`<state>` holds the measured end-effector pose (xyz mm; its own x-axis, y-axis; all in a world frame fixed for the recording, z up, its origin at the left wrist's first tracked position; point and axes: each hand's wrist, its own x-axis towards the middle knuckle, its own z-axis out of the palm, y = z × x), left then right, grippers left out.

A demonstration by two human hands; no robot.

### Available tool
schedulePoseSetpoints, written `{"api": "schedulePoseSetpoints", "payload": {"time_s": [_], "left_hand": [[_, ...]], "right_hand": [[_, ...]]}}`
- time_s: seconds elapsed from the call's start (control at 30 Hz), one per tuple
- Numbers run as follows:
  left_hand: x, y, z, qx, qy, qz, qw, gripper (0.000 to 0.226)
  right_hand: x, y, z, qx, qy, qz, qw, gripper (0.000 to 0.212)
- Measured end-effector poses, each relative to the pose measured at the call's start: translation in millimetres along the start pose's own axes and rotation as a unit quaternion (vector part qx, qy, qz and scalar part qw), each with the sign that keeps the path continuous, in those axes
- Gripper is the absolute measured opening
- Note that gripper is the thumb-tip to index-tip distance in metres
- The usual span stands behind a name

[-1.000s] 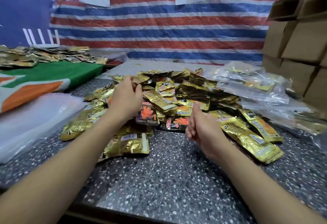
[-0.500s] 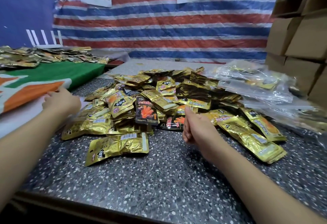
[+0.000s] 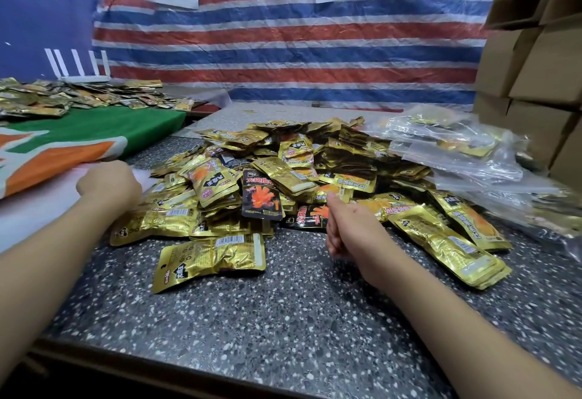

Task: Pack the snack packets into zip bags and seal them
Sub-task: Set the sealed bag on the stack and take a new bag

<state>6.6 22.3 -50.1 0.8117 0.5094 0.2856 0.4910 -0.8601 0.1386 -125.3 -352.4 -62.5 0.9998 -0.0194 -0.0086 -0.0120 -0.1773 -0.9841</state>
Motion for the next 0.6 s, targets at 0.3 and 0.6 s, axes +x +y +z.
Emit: {"api": "schedulePoseSetpoints", "payload": {"time_s": [0.3,0.6], "left_hand": [[-27,21,-35,-0.064,0.143,0.106,0.982,0.017],[-144,138,-79,-0.359,0.138,0.343,0.857,0.013]], "right_hand": [[0,-1,1,-0.004,-0.005,0.003,1.000,0.071],[0,-2,-6,0.025,0.004,0.031,0.999,0.056]]}}
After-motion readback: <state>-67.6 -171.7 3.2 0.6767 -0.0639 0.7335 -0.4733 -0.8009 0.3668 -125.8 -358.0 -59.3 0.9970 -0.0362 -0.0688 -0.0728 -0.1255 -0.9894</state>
